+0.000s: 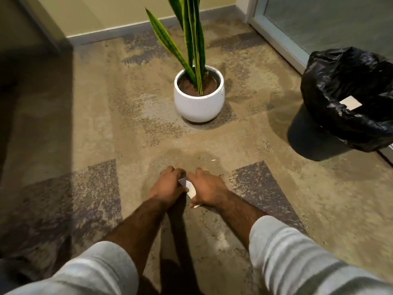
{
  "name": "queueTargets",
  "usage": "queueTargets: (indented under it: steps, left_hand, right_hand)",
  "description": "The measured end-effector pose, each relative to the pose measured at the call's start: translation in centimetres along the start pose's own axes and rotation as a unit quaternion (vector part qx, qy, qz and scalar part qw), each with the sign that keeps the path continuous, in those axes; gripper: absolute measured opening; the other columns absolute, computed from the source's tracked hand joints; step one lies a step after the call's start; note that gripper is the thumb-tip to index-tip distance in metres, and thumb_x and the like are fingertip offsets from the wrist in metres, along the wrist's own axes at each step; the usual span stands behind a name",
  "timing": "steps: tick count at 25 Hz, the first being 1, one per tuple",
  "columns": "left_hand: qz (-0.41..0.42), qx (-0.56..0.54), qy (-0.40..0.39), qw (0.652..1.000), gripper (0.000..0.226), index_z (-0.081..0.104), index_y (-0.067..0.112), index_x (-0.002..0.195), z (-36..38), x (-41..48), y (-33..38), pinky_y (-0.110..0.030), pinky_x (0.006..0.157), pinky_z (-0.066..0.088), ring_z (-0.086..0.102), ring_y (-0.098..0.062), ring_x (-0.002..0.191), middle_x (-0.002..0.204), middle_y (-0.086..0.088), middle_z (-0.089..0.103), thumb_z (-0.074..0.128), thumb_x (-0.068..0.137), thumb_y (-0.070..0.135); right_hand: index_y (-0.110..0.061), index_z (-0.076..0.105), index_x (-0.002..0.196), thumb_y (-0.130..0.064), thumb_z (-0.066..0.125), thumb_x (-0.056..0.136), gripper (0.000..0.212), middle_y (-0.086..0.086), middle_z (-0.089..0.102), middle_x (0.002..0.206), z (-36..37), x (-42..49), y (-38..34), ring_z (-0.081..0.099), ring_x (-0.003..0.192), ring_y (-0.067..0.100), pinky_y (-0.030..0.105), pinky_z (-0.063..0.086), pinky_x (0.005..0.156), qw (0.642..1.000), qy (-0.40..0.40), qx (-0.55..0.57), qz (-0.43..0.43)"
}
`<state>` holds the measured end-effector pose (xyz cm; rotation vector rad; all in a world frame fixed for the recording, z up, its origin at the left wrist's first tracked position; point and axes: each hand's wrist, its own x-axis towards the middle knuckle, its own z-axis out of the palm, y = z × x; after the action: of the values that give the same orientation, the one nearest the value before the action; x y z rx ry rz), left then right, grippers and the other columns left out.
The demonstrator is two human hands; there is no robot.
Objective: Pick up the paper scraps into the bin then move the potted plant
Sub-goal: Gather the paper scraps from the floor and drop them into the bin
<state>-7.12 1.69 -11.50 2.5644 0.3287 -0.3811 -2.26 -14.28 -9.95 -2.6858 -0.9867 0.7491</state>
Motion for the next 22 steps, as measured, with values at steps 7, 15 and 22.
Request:
queueTargets:
  steps: [7,15,22]
  left_hand:
    - [-0.086,-0.095,0.036,0.991,0.018,0.063,0.020,0.080,1.0,0.6,2.0,-0.029,0.077,0.045,0.059,-0.021,0.090,0.099,-0.003,0.057,0.077,0.078,0.009]
    - [-0.046,-0.279,0.066,0.957,0.010,0.065,0.011,0.086,-1.9,1.8,7.2,-0.025,0.060,0.052,0.069,-0.013,0.065,0.075,-0.001,0.070,0.068,0.089,0.002]
    - [0.132,-0.376,0.145,0.906,0.018,0.066,0.023,0.085,-10.2,5.5,23.1,-0.038,0.076,0.060,0.067,-0.017,0.074,0.079,0.002,0.069,0.070,0.087,0.005]
  right_hand:
    - [-0.016,0.047,0.131,-0.011,0.071,0.084,0.053,0.017,0.064,0.120,-0.1,0.8,0.3,0.062,0.105,0.036,0.039,0.049,0.079,0.983,0.068,0.167,0.041]
    - [-0.016,0.066,0.090,-0.022,0.081,0.079,0.019,0.005,0.071,0.096,-4.7,1.2,2.8,0.065,0.089,0.023,0.033,0.051,0.073,0.929,0.111,0.311,0.164]
    - [-0.018,0.059,0.062,-0.026,0.083,0.071,0.026,-0.005,0.059,0.061,-22.6,-4.9,9.2,0.056,0.061,0.015,0.027,0.039,0.056,0.904,0.307,0.227,0.193]
